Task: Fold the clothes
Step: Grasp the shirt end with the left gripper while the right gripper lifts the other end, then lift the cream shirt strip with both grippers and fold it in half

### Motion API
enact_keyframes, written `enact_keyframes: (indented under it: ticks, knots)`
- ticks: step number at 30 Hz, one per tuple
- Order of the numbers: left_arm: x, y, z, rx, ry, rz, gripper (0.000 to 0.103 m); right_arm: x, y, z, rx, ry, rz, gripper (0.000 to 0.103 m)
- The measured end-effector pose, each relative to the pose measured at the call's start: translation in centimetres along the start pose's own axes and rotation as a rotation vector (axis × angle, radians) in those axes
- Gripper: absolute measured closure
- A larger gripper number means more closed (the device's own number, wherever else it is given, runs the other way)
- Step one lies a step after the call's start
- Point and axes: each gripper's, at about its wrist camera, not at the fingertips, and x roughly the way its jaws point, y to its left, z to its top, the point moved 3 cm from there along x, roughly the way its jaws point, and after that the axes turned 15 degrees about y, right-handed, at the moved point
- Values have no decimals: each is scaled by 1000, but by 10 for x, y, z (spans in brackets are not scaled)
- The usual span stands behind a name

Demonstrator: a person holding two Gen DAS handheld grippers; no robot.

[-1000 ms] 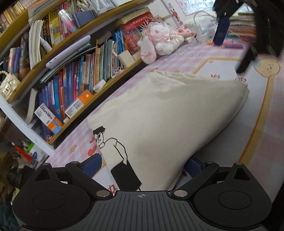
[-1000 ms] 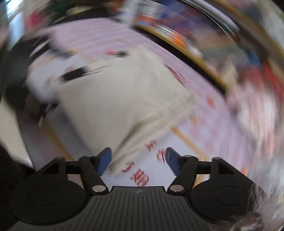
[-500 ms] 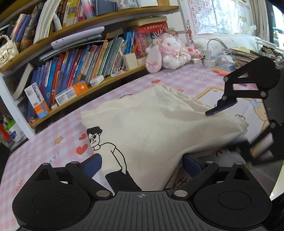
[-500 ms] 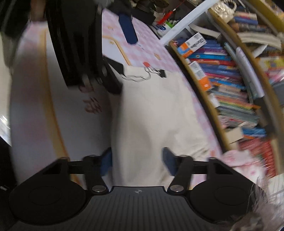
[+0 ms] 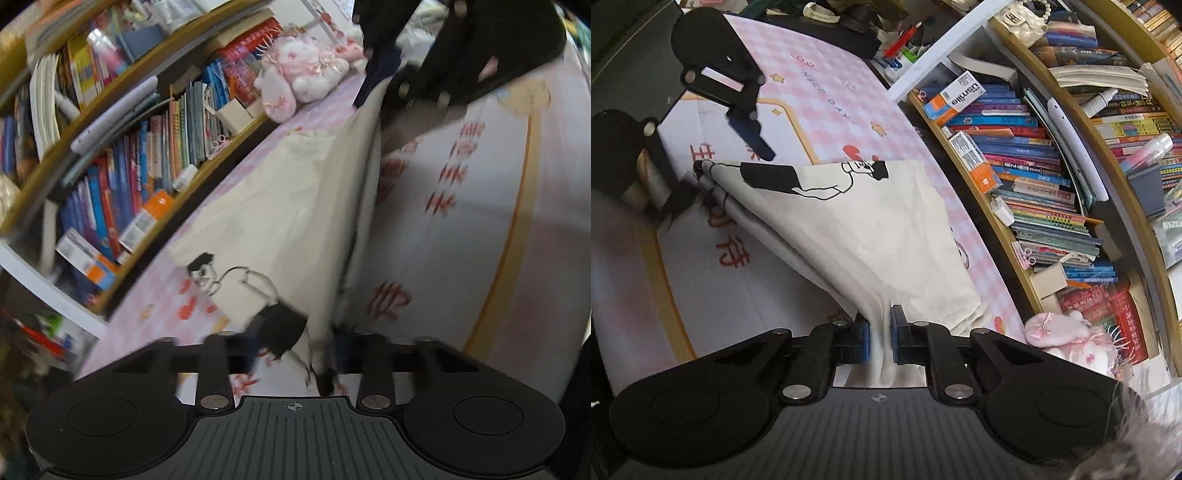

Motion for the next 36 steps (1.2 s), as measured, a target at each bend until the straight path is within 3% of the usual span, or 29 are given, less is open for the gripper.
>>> enact_keyframes:
  ticks: [2, 3, 6, 11, 17, 19, 22, 26, 31, 36]
  knots:
    - [-4, 2, 0, 33, -26, -3, 95, 2, 6, -6, -12, 8, -1, 92]
    - [-5, 2, 0, 53, -37, 2, 95, 4, 11, -9, -27, 15, -13, 88]
    - [-8, 7, 2, 73, -49, -15, 96, 13, 27, -21, -97, 41, -60, 65]
    - [-7, 13, 2, 100, -47, -42, 96, 27, 45, -46, -205, 71, -120, 66]
    - [-2, 10, 1, 152, -38, -58, 95, 31, 58, -63, -348, 25, -187, 69]
    - [-1, 8, 1, 164, -33, -63, 94, 33, 58, -66, -373, 22, -188, 79]
    - [4, 6, -1, 177, -16, -88, 95, 35, 58, -66, -382, 38, -142, 88]
    - [4, 6, -2, 193, 5, -146, 98, 32, 45, -60, -324, 68, -49, 90]
    - [-18, 12, 2, 194, 24, -243, 98, 11, 15, -54, -164, 114, 155, 91]
    - [-57, 24, -2, 158, 59, -445, 98, -29, -17, -57, -18, 145, 443, 91]
